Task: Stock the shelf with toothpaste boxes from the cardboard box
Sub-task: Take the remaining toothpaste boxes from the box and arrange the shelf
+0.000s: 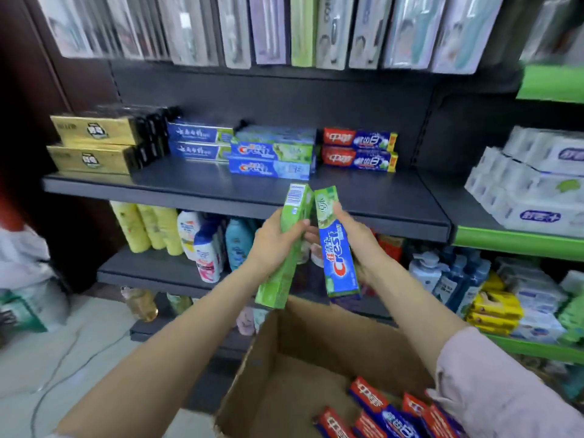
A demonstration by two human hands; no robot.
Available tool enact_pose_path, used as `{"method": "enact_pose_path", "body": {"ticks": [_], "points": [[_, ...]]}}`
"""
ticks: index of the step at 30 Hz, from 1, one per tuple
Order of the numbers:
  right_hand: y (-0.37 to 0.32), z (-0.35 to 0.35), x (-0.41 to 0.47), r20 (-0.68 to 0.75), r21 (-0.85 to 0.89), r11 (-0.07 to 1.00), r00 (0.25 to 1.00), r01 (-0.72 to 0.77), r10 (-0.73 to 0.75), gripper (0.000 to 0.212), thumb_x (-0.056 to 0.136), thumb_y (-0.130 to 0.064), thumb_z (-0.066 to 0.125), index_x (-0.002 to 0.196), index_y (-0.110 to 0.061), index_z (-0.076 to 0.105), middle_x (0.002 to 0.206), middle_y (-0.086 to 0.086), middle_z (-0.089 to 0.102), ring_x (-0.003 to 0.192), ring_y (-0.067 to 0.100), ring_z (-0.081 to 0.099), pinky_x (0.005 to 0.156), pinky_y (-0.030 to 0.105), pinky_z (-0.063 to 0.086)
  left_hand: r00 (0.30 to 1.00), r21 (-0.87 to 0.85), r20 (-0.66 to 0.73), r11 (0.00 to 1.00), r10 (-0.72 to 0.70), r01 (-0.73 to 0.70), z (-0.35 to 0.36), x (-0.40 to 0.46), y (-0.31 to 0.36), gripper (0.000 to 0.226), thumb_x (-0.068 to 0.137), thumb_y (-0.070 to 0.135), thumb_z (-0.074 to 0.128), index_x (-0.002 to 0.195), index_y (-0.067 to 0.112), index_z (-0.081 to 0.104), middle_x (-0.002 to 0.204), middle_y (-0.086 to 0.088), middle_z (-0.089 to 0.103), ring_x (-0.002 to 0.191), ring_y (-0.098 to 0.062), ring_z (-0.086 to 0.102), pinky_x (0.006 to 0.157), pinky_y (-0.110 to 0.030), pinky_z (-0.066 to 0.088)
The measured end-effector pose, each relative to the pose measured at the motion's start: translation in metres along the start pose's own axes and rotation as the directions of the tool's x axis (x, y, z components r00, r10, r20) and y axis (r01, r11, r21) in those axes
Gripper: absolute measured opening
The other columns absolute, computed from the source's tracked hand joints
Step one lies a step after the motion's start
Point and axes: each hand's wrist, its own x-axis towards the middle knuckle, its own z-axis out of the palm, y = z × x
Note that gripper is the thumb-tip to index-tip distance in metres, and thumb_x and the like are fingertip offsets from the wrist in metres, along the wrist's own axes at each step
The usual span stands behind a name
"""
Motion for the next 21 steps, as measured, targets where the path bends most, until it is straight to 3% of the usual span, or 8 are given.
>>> {"method": "enact_pose_path", "body": {"ticks": [2,4,6,8,11,14,18,21], "points": [[-0.01,0.026,0.015,-0.006,-0.074,0.997,1.0,0.03,-0.031,0.029,0.094,-0.03,0.053,0.084,-0.004,0.061,0.055,0.006,0.069,0.043,0.014,0.064,0.041,0.019,0.048,0.998,0.032,-0.027,0.998,0.05,-0.049,-0.026,0.02,0.003,0.03,0.092,0.036,0.057,0.117,0.021,0.056,0.108,0.004,0.065,0.107,-0.018,0.06,0.087,-0.029,0.043],[-0.019,0.053,0.033,-0.066,-0.158,0.984,0.993,0.082,-0.093,0.025,0.094,-0.026,0.054,0.081,-0.006,0.061,0.049,0.002,0.065,0.039,0.012,0.06,0.044,0.016,0.046,0.994,0.082,-0.019,0.991,0.106,-0.104,-0.054,0.042,0.005,0.038,0.092,0.039,0.057,0.126,0.023,0.052,0.12,0.003,0.063,0.115,-0.019,0.056,0.088,-0.027,0.04],[-0.024,0.078,0.056,-0.12,-0.2,0.966,0.975,0.163,-0.189,0.021,0.09,-0.027,0.06,0.088,-0.006,0.066,0.066,0.005,0.069,0.055,0.014,0.063,0.063,0.024,0.048,0.987,0.168,-0.021,0.974,0.158,-0.152,-0.079,0.068,0.002,0.043,0.092,0.039,0.056,0.13,0.021,0.05,0.125,0.0,0.062,0.119,-0.022,0.053,0.081,-0.021,0.033],[-0.029,0.1,0.077,-0.138,-0.228,0.944,0.952,0.237,-0.273,0.023,0.088,-0.027,0.063,0.091,-0.005,0.068,0.08,0.008,0.069,0.068,0.017,0.061,0.074,0.031,0.045,0.981,0.227,-0.046,0.958,0.189,-0.174,-0.099,0.091,-0.003,0.044,0.092,0.039,0.056,0.13,0.017,0.05,0.123,-0.005,0.063,0.119,-0.029,0.053,0.08,-0.025,0.033],[-0.038,0.121,0.102,-0.134,-0.187,0.935,0.935,0.302,-0.328,0.017,0.091,-0.026,0.06,0.085,-0.011,0.064,0.079,0.002,0.068,0.065,0.013,0.061,0.068,0.029,0.047,0.98,0.29,-0.062,0.943,0.188,-0.162,-0.121,0.119,-0.01,0.053,0.09,0.042,0.056,0.136,0.017,0.043,0.121,-0.013,0.063,0.117,-0.034,0.053,0.084,-0.031,0.038],[-0.047,0.14,0.124,-0.135,-0.1,0.93,0.922,0.353,-0.364,0.009,0.094,-0.017,0.056,0.099,-0.011,0.06,0.091,0.004,0.069,0.07,0.012,0.066,0.061,0.025,0.056,0.976,0.317,-0.07,0.932,0.207,-0.175,-0.14,0.142,-0.014,0.054,0.089,0.042,0.057,0.137,0.023,0.04,0.118,-0.014,0.064,0.112,-0.034,0.055,0.084,-0.035,0.042],[-0.046,0.147,0.15,-0.237,0.106,0.888,0.878,0.448,-0.415,0.034,0.09,-0.001,0.058,0.12,-0.007,0.042,0.11,0.012,0.061,0.087,0.021,0.065,0.06,0.03,0.058,0.966,0.447,-0.09,0.877,0.241,-0.177,-0.154,0.163,-0.015,0.058,0.086,0.044,0.06,0.137,0.028,0.038,0.117,-0.013,0.061,0.11,-0.033,0.055,0.085,-0.039,0.045],[-0.035,0.145,0.169,-0.303,0.055,0.883,0.851,0.465,-0.429,0.045,0.087,0.004,0.06,0.119,-0.015,0.034,0.115,0.008,0.06,0.097,0.02,0.064,0.064,0.028,0.058,0.973,0.484,-0.048,0.858,0.224,-0.174,-0.157,0.178,-0.019,0.058,0.083,0.041,0.063,0.135,0.028,0.04,0.115,-0.011,0.063,0.107,-0.033,0.057,0.081,-0.039,0.046]]}}
